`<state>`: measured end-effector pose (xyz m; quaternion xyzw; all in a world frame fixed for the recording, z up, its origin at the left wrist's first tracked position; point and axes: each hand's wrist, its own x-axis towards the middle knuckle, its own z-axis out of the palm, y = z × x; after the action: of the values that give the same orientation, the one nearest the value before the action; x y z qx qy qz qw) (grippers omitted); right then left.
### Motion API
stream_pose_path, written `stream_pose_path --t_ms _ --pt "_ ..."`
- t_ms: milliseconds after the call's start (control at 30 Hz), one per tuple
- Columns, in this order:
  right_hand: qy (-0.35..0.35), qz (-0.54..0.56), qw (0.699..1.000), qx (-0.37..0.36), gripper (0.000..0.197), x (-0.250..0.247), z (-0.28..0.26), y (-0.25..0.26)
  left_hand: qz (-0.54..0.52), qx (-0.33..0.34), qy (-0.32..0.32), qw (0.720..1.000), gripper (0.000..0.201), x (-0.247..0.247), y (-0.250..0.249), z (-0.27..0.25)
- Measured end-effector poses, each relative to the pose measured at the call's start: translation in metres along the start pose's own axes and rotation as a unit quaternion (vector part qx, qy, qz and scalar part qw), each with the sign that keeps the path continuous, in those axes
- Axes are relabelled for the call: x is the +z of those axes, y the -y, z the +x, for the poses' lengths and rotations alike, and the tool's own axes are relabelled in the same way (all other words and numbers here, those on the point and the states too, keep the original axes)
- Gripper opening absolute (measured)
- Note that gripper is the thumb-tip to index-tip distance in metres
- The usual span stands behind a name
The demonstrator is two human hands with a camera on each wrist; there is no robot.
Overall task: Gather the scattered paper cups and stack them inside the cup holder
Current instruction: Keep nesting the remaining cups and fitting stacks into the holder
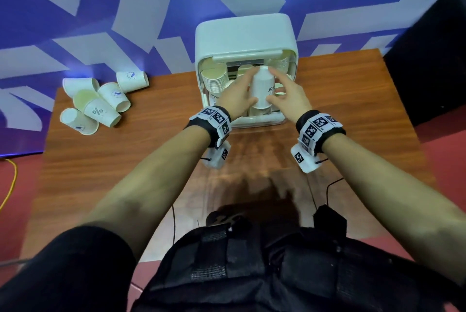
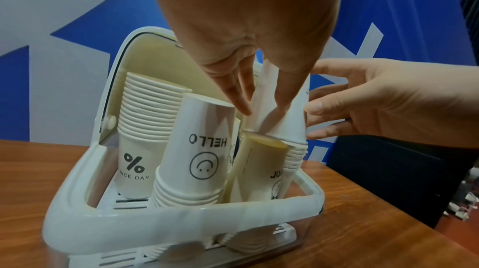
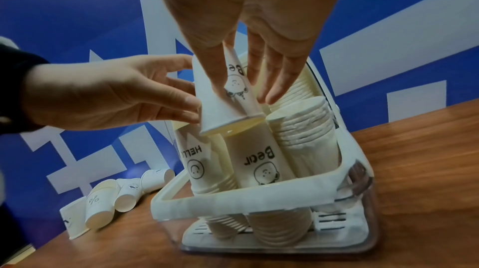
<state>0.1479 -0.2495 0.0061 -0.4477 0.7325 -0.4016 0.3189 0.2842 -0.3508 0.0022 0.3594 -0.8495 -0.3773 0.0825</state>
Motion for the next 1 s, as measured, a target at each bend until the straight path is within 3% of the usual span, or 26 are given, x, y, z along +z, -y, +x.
stream_pose_path --t_ms 367,767,1000 --pt "0.013 -0.055 0.997 -0.044 0.056 -0.004 0.018 -0.012 0.114 0.033 -0.033 0.992 0.065 -0.001 0.007 0.010" --pt "0.015 -0.157 0.987 -0.045 0.048 0.001 0.019 -0.035 0.233 0.087 -0.060 0.967 0.048 0.012 0.015 0.015" --pt "0.028 -0.197 0.978 -0.058 0.051 0.007 0.018 -0.046 0.271 0.165 -0.117 0.941 0.038 0.020 0.026 0.014"
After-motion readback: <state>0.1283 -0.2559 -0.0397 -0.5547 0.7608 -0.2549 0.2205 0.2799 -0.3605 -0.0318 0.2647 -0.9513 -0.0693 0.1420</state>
